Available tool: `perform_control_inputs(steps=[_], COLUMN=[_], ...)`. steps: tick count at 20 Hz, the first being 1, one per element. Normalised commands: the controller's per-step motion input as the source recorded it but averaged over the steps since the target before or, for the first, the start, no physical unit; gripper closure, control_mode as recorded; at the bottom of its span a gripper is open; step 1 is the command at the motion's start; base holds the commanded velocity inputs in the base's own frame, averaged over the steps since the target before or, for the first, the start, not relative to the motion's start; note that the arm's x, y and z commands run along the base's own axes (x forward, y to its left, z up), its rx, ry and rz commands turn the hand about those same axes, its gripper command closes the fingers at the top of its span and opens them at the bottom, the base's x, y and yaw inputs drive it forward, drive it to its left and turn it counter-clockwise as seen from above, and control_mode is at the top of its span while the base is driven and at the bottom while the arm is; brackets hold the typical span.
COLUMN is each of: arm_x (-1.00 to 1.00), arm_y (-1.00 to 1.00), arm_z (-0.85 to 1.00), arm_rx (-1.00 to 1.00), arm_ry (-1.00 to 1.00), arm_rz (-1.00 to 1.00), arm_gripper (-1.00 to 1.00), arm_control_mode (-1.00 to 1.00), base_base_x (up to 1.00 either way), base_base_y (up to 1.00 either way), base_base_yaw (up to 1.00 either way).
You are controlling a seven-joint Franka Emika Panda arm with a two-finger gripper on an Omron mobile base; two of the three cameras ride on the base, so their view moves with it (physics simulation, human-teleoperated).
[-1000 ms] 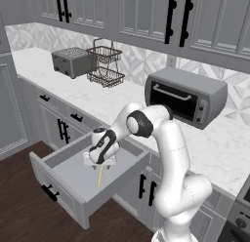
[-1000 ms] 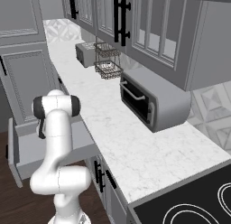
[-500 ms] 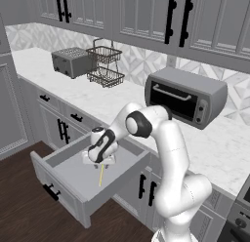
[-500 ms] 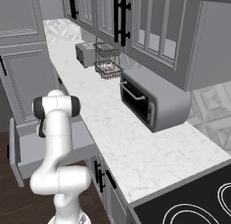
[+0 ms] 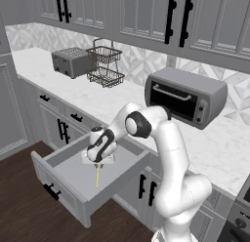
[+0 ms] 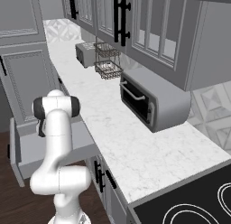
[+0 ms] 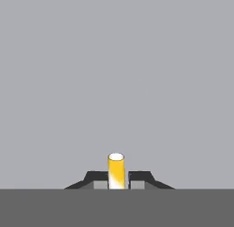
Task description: Take a straw from the drawer in front and place it inside the glass cup on the dining counter.
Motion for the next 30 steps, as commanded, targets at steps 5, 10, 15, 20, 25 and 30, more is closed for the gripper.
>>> perform_control_inputs(steps=[5,10,15,20,25,30], arm_x=[-0.19,-0.20,-0.05,0.00,-0.10,-0.43], arm_y=[0.00,-0.09,-0.09,-0.05,-0.19,-0.36], arm_z=[0.52,1.00,1.00,1.00,1.00,1.00], arm_rx=[0.00,0.05,0.07,0.05,0.02,0.00], arm_ry=[-0.06,-0.27,-0.25,-0.16,-0.17,-0.21], arm_rz=[0.00,0.00,0.02,0.08,0.13,0.12], arm_gripper=[1.00,1.00,1.00,1.00,1.00,1.00], arm_control_mode=[-1.00,-1.00,-1.00,-1.00,-1.00,-1.00], base_base_x=[0.00,0.00,0.00,0.00,0.00,0.00], base_base_y=[0.00,0.00,0.00,0.00,0.00,0.00], base_base_yaw=[0.00,0.00,0.00,0.00,0.00,0.00])
